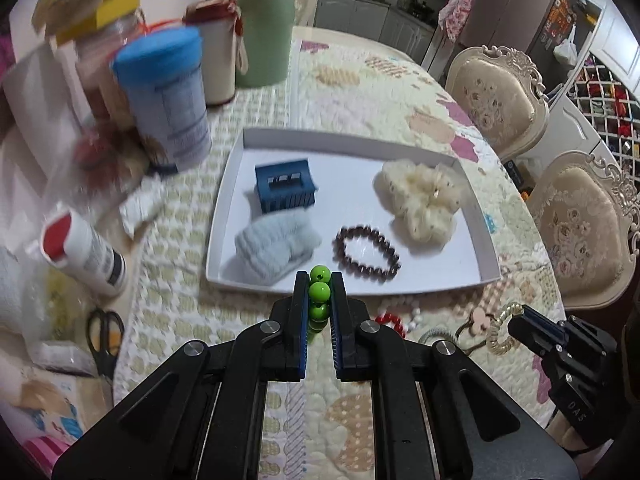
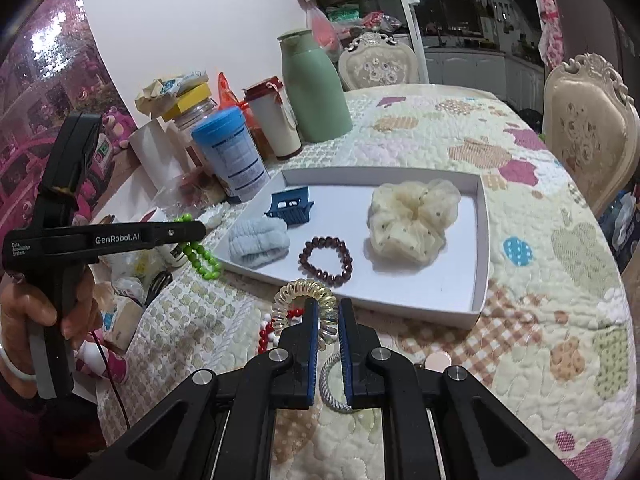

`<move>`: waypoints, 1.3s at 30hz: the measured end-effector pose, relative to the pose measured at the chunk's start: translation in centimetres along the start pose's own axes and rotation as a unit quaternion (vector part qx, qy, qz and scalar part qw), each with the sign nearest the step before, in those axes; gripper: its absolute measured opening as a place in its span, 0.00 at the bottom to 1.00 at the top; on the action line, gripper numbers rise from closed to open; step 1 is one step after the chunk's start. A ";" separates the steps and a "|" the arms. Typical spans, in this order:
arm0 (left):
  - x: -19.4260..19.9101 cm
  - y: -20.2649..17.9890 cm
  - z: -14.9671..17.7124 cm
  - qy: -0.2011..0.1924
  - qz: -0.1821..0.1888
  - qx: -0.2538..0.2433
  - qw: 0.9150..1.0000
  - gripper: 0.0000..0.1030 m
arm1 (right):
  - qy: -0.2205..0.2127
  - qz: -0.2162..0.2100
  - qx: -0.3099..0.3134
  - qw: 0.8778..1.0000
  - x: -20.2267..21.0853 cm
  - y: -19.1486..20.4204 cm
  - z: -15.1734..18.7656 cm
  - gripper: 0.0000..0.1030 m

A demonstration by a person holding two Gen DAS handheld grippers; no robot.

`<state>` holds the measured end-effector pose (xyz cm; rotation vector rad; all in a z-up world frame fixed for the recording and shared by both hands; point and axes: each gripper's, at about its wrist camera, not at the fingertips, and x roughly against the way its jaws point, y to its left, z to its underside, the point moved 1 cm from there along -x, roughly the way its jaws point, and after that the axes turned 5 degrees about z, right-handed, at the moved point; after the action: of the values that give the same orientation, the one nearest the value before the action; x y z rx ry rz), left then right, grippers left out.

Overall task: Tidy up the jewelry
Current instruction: 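Carry the hair ties and green beads into the white tray and open both tools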

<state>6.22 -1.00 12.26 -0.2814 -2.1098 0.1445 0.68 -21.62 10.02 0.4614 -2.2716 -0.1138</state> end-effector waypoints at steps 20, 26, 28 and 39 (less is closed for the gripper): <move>-1.7 -3.1 -3.6 -0.013 -0.009 -0.038 0.999 0.08 | -0.012 0.025 -0.001 1.000 -0.3 -1.4 -2.9 0.09; -4.3 -3.2 -5.2 0.004 -0.005 -0.034 0.999 0.08 | 0.012 0.037 -0.013 0.999 -2.4 -2.7 -3.1 0.09; -5.2 -3.3 -5.7 0.010 -0.004 -0.032 0.999 0.08 | 0.022 0.042 -0.019 0.999 -3.5 -3.5 -3.2 0.09; -10.6 -3.9 -7.2 0.045 -0.004 -0.029 0.999 0.08 | 0.054 0.058 -0.045 0.996 -7.3 -6.6 -3.3 0.09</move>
<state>17.14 -7.56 8.15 -0.3086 -2.0280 0.0657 9.49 -24.89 5.66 0.2822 -2.1704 -0.1281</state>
